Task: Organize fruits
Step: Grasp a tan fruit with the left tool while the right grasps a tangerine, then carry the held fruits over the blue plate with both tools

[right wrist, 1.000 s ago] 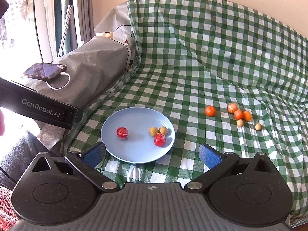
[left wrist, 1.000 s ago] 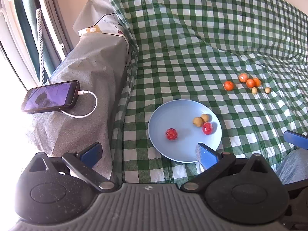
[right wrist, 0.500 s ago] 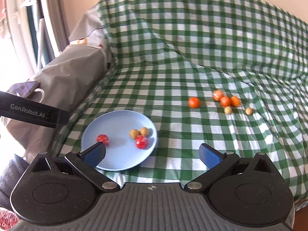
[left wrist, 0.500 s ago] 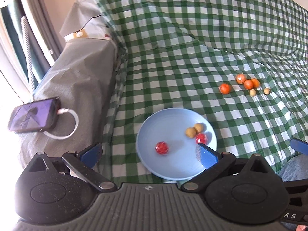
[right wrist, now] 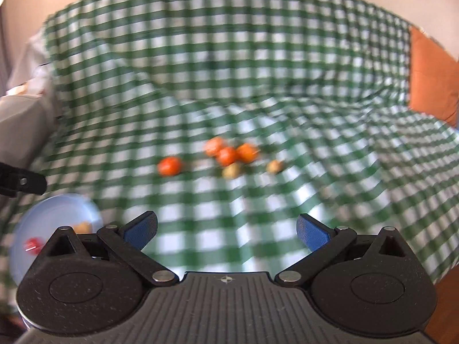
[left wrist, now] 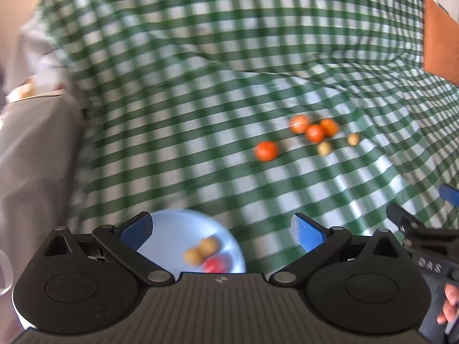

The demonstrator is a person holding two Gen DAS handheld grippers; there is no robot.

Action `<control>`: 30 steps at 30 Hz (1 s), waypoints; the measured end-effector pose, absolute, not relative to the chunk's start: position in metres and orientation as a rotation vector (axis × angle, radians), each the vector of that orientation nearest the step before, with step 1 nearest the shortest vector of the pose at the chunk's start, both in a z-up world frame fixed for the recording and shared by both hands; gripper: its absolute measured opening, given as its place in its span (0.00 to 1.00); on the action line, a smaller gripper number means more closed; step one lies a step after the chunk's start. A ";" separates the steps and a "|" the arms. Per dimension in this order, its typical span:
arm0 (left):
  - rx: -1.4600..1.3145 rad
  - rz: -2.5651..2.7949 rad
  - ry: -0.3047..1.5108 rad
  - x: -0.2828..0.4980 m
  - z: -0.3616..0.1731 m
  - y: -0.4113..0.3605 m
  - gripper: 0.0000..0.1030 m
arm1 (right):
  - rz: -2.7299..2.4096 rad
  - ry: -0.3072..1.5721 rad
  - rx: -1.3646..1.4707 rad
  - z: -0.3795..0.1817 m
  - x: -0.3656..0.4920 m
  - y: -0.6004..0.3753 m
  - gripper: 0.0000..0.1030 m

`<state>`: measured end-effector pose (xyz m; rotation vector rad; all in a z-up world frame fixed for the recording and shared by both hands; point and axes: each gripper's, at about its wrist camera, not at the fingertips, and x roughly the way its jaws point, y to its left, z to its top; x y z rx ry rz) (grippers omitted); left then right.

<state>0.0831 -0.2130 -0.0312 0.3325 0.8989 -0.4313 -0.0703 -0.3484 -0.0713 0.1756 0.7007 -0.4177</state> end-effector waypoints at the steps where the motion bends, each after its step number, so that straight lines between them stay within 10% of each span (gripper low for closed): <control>1: 0.329 -0.449 0.905 0.091 -0.037 -0.228 1.00 | -0.435 0.694 0.158 -0.076 -0.064 -0.362 0.99; 17: 0.387 -0.672 0.920 0.175 -0.168 -0.406 0.95 | -0.139 0.729 0.079 -0.203 0.072 -0.542 0.75; 22: 0.342 -0.671 0.979 0.191 -0.190 -0.422 0.54 | -0.069 0.717 0.032 -0.222 0.081 -0.543 0.56; 24: 0.336 -0.681 0.944 0.189 -0.187 -0.421 0.27 | -0.082 0.699 0.028 -0.221 0.078 -0.543 0.30; 30: 0.340 -0.672 0.935 0.166 -0.160 -0.396 0.26 | -0.197 0.714 -0.007 -0.209 0.068 -0.537 0.27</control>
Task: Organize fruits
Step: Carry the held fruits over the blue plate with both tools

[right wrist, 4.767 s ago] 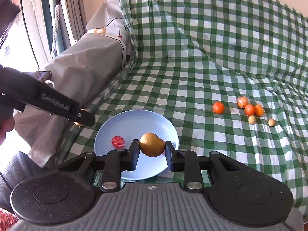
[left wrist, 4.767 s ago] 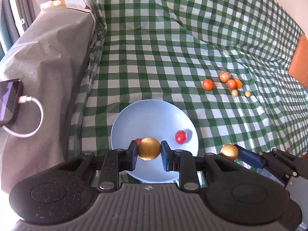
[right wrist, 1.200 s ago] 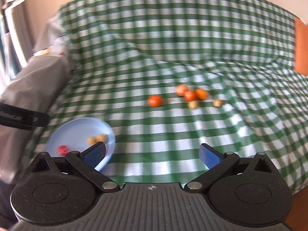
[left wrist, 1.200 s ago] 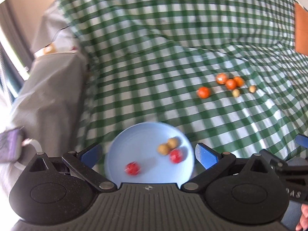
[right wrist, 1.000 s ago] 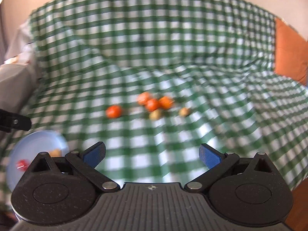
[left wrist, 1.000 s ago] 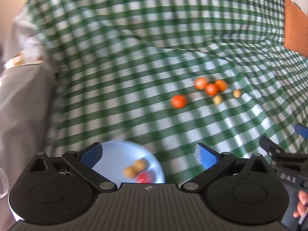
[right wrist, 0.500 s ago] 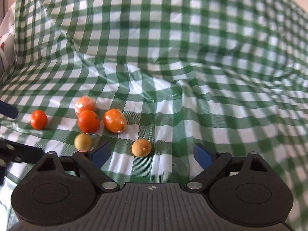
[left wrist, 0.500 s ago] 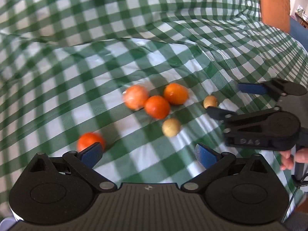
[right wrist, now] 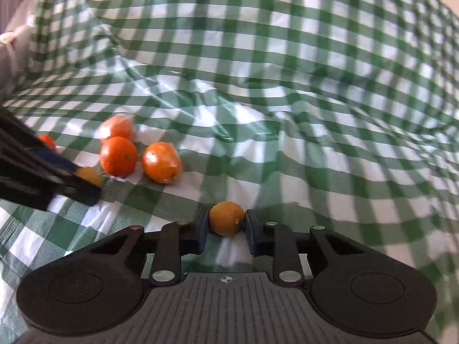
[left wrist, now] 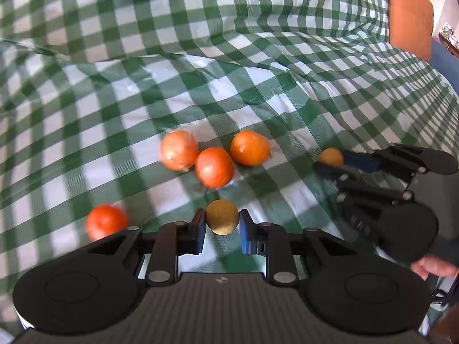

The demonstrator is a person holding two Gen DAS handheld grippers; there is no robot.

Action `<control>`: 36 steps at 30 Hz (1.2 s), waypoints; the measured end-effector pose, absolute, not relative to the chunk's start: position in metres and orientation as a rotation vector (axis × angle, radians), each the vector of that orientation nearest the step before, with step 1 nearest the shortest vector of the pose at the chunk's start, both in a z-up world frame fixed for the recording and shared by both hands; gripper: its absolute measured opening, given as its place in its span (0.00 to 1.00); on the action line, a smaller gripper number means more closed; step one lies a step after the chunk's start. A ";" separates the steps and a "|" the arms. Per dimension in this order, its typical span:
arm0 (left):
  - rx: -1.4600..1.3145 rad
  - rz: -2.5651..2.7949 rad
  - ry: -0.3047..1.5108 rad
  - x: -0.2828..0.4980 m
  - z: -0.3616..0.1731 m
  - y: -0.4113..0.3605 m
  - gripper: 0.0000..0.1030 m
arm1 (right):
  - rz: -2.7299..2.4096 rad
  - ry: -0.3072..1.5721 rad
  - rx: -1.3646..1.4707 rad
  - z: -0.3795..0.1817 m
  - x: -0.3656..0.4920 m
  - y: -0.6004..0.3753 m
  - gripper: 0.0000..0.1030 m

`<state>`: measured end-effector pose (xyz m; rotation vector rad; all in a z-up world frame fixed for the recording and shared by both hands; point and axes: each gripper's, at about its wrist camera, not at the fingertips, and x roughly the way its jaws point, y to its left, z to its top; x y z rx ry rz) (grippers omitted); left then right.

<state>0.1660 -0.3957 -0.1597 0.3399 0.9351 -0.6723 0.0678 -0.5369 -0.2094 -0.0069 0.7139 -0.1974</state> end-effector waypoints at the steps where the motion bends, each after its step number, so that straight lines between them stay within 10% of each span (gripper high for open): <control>1: 0.335 -0.676 0.935 0.160 -0.152 -0.386 0.26 | -0.225 0.712 0.011 -0.203 0.064 -0.535 0.27; 18: 0.255 -0.477 0.907 0.038 -0.017 -0.162 0.26 | -0.136 0.582 0.232 -0.062 -0.069 -0.354 0.27; 36: 0.074 -0.303 0.837 -0.041 0.012 0.012 0.26 | 0.175 0.607 0.023 -0.002 -0.116 -0.163 0.27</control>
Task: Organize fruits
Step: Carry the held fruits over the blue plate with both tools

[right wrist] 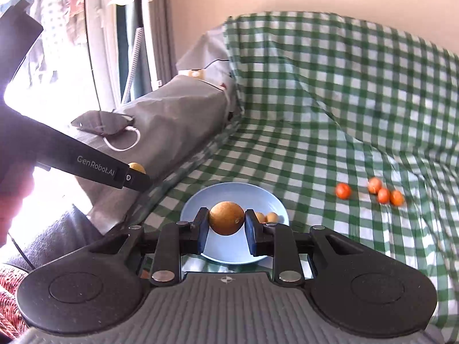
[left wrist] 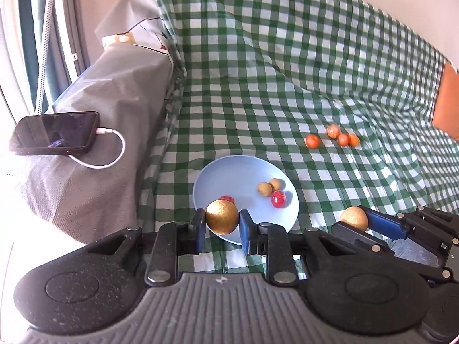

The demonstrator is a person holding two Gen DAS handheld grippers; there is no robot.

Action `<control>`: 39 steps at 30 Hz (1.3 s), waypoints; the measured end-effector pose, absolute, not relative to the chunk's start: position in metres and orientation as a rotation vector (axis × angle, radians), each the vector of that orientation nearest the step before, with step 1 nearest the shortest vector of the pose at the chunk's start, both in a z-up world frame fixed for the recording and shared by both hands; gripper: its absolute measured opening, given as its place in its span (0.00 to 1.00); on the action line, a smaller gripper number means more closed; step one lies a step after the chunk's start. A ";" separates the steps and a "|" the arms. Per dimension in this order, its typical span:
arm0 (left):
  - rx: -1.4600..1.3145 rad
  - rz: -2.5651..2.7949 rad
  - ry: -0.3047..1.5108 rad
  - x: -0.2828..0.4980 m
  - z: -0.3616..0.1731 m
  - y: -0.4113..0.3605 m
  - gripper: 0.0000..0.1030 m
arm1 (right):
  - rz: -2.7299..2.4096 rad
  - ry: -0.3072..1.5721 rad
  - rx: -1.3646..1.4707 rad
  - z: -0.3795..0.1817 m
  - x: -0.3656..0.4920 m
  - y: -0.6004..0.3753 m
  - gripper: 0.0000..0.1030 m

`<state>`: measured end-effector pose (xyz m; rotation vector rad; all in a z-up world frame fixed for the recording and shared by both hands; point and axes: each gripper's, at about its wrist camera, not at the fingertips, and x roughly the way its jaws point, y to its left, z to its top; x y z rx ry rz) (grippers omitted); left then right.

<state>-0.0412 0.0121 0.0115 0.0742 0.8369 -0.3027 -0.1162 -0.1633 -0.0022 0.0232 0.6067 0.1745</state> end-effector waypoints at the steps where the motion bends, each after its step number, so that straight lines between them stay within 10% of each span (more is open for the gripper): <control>1: 0.067 -0.304 0.831 -0.042 0.012 0.016 0.26 | 0.173 0.606 0.012 -0.001 -0.118 -0.158 0.27; 39: 0.037 -0.346 0.833 -0.041 0.006 0.014 0.26 | 0.140 0.627 -0.018 -0.002 -0.116 -0.145 0.27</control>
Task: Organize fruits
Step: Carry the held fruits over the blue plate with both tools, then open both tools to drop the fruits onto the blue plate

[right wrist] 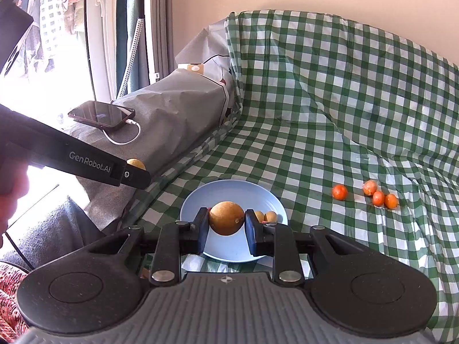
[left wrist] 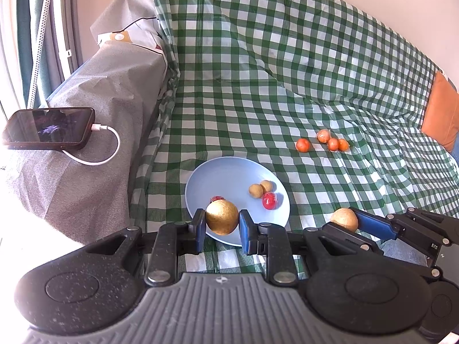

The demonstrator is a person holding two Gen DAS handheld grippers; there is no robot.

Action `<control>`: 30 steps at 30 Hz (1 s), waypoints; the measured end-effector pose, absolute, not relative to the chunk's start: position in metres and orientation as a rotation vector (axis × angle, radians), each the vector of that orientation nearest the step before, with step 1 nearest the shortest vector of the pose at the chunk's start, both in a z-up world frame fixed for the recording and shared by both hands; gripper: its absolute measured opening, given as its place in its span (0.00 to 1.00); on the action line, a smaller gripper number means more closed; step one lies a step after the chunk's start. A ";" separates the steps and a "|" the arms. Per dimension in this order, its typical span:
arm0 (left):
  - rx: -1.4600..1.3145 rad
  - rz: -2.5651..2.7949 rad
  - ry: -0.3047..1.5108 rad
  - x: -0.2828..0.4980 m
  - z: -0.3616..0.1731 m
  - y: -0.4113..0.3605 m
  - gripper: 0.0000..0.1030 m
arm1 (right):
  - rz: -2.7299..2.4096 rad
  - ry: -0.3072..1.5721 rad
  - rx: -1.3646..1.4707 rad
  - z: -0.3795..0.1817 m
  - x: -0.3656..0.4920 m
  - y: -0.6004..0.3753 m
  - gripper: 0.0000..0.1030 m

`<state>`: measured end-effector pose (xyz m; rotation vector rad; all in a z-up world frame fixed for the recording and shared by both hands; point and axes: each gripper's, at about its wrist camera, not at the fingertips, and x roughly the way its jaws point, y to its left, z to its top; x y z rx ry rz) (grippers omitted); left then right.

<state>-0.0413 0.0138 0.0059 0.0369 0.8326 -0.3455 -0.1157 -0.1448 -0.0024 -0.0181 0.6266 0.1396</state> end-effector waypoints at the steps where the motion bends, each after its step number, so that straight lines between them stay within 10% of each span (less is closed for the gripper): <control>1: 0.038 -0.346 0.832 -0.041 0.006 0.014 0.26 | 0.141 0.627 -0.019 -0.002 -0.116 -0.146 0.27; 30: 0.063 -0.310 0.953 0.058 -0.048 -0.018 0.26 | 0.061 0.771 0.028 -0.053 -0.040 -0.159 0.27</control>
